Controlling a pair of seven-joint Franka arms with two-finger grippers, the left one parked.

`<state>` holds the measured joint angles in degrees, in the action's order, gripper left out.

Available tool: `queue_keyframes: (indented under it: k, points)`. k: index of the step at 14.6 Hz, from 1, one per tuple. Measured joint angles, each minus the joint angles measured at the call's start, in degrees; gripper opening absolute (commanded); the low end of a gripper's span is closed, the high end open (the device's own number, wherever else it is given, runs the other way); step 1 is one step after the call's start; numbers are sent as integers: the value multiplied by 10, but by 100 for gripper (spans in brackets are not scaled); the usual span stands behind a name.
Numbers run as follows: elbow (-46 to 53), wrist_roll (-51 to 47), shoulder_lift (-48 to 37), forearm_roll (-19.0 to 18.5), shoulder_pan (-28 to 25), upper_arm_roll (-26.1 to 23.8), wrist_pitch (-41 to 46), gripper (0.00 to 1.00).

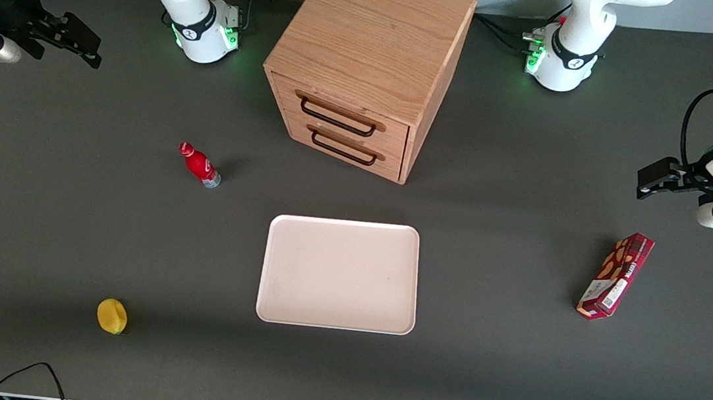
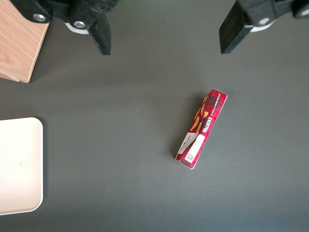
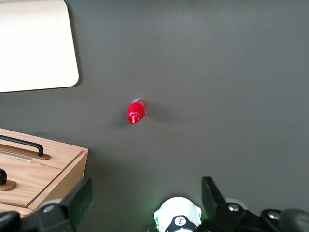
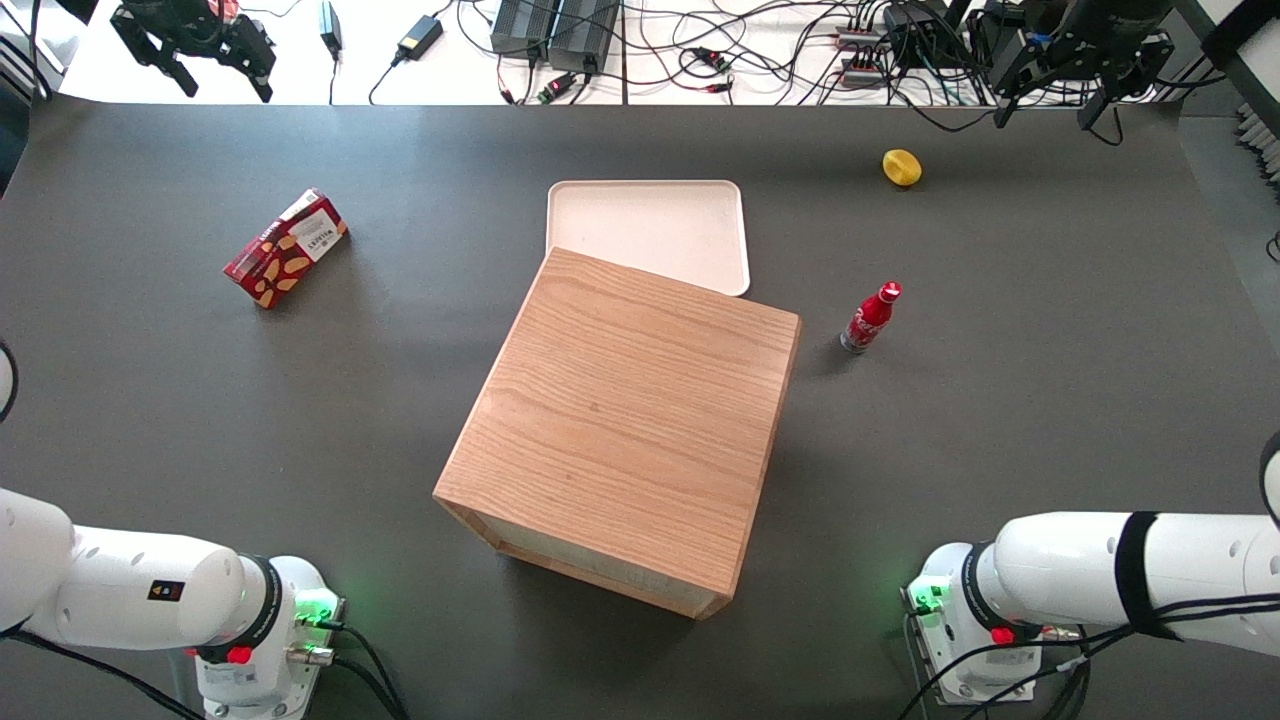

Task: Place coke bottle on tray
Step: 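Move the right gripper down toward the red coke bottle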

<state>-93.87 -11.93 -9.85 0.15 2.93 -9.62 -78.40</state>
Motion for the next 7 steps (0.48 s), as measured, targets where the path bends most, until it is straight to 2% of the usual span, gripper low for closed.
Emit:
queue_keyframes:
  k: [5,7]
  points:
    - [7,3,14,1,-1,0,19,100]
    - [-22,3,16,3,-1,-1,-12,100]
